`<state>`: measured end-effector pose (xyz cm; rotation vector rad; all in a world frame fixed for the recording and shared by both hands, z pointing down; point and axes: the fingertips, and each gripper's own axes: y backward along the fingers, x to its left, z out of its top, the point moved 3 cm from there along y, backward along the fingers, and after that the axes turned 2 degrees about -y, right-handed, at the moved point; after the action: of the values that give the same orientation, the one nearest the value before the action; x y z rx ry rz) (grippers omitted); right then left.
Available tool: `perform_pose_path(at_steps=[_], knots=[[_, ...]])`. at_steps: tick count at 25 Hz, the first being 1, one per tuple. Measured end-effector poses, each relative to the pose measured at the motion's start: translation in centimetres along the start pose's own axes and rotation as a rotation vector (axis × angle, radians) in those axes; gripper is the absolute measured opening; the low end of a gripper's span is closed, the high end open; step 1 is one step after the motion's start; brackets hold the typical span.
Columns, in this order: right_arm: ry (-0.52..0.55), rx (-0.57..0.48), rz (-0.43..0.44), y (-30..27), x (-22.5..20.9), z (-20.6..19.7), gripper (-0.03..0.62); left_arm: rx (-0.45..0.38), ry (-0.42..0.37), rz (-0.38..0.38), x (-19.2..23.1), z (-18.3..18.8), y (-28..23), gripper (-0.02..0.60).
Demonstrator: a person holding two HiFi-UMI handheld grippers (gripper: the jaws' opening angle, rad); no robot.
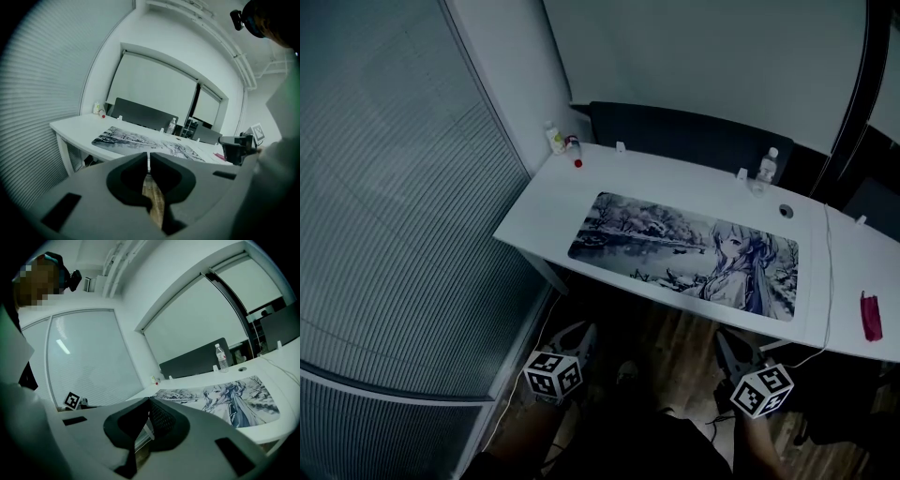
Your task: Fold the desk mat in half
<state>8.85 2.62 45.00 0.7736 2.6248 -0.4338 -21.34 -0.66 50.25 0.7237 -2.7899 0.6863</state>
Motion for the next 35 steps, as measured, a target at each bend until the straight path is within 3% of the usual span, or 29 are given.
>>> perform_pose_path(at_steps=[8,21,35], knots=[[-0.023,-0.016,-0.097,-4.4,-1.1,0.8,0.023,0.036,0.008,-0.01,6.3,1.6,-6.1,0.032],[-0.077,0.001,-0.263,-9.0,-0.1,0.7,0.023,0.14,-0.026,0.066,17.6,1.9,-14.6,0.216],[-0.116,0.044,-0.337,-10.4,-2.7,0.0,0.023,0.232,-0.064,0.196,25.1,1.5,-22.2,0.252]])
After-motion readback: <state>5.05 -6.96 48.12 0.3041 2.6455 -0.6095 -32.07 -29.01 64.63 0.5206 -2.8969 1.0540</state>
